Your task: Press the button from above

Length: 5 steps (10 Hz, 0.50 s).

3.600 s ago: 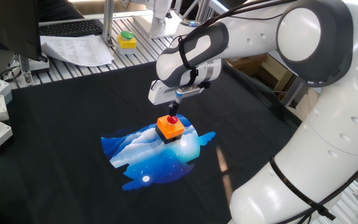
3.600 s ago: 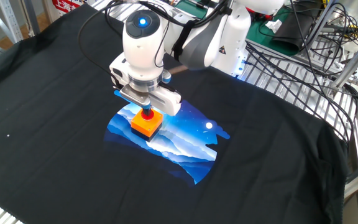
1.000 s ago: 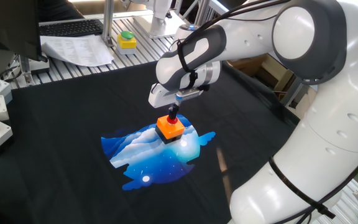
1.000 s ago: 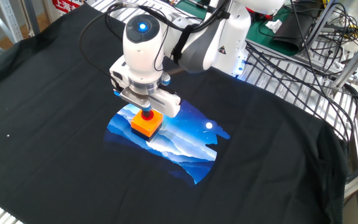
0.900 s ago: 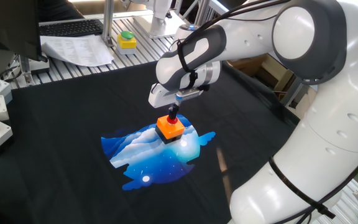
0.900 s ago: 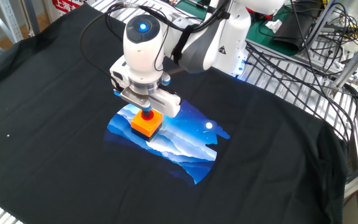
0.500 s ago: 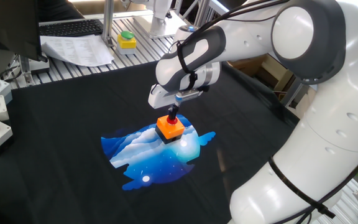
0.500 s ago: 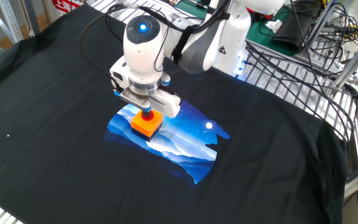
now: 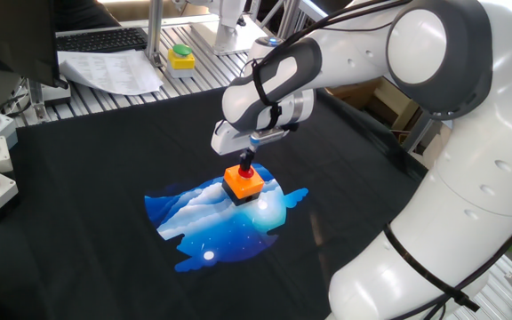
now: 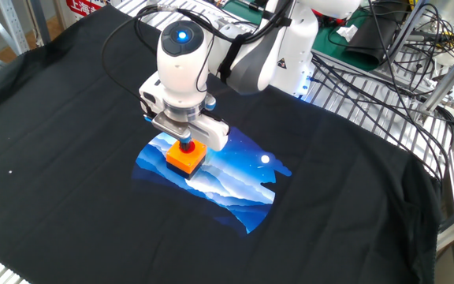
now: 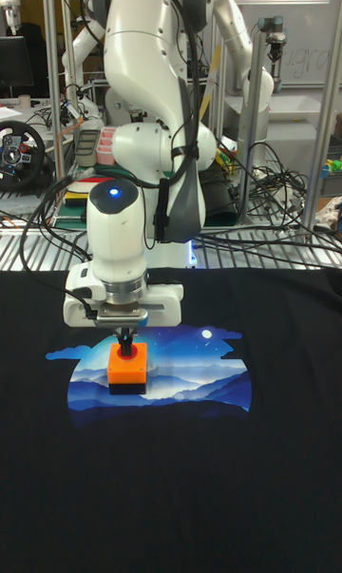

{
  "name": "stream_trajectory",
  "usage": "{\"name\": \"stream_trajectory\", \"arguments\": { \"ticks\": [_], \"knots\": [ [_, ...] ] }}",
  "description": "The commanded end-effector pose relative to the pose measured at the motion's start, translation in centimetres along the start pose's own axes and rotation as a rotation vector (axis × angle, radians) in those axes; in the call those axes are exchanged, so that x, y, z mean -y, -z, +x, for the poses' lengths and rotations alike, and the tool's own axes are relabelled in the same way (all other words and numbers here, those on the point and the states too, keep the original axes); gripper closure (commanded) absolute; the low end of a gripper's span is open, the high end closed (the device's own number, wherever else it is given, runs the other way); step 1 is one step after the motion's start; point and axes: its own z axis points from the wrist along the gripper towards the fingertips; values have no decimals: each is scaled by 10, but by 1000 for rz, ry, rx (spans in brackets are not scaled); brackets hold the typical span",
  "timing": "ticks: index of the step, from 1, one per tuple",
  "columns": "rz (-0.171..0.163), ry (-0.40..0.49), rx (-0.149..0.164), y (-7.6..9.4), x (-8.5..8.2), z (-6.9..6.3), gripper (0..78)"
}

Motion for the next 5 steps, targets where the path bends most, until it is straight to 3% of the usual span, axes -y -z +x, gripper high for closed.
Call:
{"name": "stream_trajectory", "arguments": {
  "ticks": [1, 5],
  "knots": [
    [1, 3, -17, -11, -1, 5, 776],
    [7, 1, -29, -14, -2, 8, 776]
  ]
}}
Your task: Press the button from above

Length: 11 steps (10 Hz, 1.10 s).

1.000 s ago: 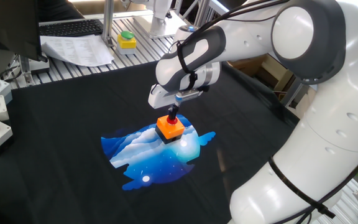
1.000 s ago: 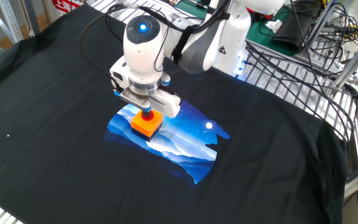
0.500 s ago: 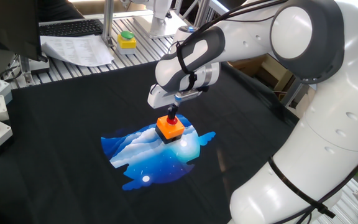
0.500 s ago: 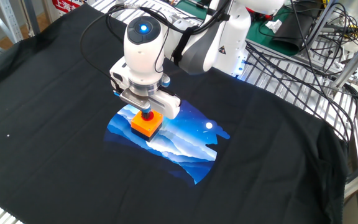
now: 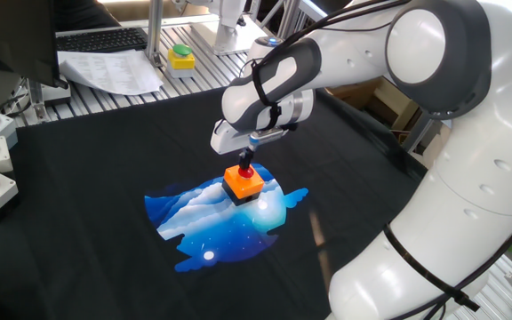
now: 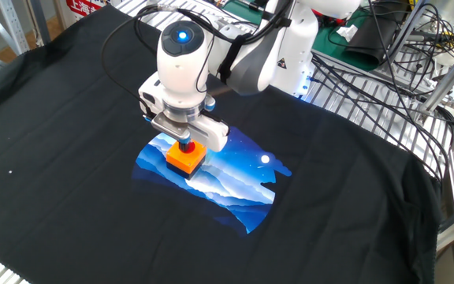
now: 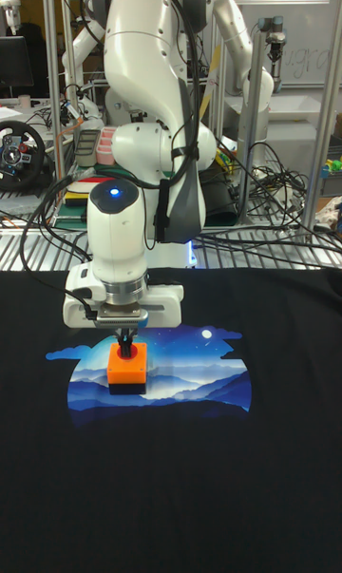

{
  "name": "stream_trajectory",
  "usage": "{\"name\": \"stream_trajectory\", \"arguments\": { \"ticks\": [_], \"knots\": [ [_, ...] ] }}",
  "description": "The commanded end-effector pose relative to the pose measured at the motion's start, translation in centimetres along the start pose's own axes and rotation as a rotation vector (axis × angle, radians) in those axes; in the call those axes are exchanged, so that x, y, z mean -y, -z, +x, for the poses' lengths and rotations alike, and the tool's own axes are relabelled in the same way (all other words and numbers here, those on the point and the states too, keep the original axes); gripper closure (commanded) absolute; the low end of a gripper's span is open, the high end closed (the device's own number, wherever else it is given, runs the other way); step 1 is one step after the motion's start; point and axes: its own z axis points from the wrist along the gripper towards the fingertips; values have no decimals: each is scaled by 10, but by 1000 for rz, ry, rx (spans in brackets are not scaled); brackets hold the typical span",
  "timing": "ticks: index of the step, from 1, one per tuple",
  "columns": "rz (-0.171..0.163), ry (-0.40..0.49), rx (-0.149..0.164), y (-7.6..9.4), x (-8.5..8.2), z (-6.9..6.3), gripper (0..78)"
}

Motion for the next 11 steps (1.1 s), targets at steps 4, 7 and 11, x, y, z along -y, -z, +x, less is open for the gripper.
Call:
{"name": "stream_trajectory", "arguments": {
  "ticks": [4, 7, 11],
  "knots": [
    [13, 1, -45, -16, -2, 13, 776],
    [13, 2, -44, -16, -2, 13, 776],
    [11, 0, -43, -16, -2, 13, 776]
  ]
}}
